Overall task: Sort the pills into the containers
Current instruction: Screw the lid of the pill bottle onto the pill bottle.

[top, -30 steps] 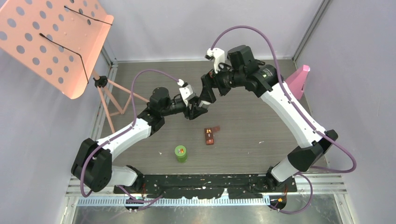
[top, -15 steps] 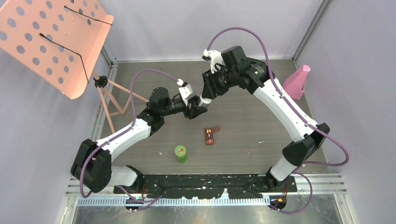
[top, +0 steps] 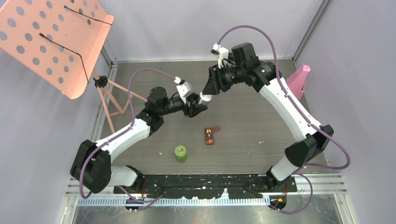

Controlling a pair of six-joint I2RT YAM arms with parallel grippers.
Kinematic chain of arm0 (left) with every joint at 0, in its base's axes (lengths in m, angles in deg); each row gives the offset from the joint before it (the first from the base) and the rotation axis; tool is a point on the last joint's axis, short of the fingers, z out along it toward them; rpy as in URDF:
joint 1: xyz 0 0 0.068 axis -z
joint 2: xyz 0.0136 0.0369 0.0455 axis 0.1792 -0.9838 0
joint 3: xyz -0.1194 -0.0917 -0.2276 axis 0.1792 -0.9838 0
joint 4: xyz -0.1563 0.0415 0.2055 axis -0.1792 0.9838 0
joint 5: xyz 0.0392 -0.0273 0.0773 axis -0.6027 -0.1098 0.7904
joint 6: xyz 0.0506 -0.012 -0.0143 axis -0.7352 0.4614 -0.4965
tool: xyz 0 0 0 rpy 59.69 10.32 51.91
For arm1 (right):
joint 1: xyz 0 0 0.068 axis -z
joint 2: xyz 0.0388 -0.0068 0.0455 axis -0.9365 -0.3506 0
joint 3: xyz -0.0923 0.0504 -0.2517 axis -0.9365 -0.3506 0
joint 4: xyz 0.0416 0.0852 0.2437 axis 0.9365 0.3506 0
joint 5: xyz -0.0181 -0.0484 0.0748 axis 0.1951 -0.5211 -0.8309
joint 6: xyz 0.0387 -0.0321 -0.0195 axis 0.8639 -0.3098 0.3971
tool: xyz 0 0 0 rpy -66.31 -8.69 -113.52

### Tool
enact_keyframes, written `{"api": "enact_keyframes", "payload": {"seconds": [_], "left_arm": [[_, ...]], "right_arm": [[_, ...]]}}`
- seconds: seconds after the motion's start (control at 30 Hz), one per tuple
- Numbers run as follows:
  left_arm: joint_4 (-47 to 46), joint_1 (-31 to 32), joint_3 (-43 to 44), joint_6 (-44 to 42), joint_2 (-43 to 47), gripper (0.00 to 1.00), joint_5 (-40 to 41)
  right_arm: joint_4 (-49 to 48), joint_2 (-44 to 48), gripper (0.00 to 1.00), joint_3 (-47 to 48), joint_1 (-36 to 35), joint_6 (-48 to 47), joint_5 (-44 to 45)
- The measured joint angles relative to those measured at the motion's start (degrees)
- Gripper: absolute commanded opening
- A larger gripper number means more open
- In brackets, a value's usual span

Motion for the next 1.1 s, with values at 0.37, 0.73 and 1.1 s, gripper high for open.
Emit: {"api": "enact_keyframes", "payload": {"seconds": [0.37,0.73,1.1], "left_arm": [[2.29,-0.48,0.0,-0.26,0.02,0.0,2.71],[4.59,-0.46,-0.13,-7.32,0.02,0.0,4.15],[4.52,-0.48,-1.05,-8.07,0.26,0.0,3.8]], "right_arm": [[-4.76,1.05,0.3,-3.19,-4.74,10.95,14.12],[-3.37,1.03,0.33,-4.02,-6.38,21.88,22.16],[-3.15,0.22,0.29,-4.02,-5.4,17.55,16.48]]}}
